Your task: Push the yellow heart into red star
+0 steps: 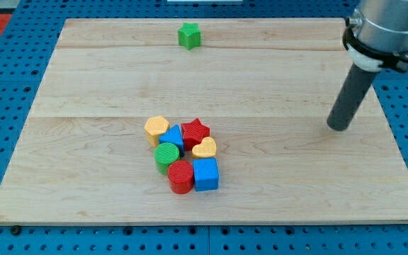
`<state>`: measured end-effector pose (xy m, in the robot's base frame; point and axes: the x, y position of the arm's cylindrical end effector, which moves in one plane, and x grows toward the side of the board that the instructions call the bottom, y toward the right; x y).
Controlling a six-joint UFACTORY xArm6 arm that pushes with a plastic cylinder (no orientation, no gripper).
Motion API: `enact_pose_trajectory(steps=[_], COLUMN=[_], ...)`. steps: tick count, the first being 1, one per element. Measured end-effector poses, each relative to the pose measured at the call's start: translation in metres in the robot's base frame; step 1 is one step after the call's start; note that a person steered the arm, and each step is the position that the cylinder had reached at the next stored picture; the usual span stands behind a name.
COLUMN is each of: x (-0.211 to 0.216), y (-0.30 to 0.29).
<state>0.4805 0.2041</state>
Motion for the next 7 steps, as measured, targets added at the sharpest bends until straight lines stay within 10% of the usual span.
enact_pose_trajectory(steps=[7], x=[0.056], y=[-0.215])
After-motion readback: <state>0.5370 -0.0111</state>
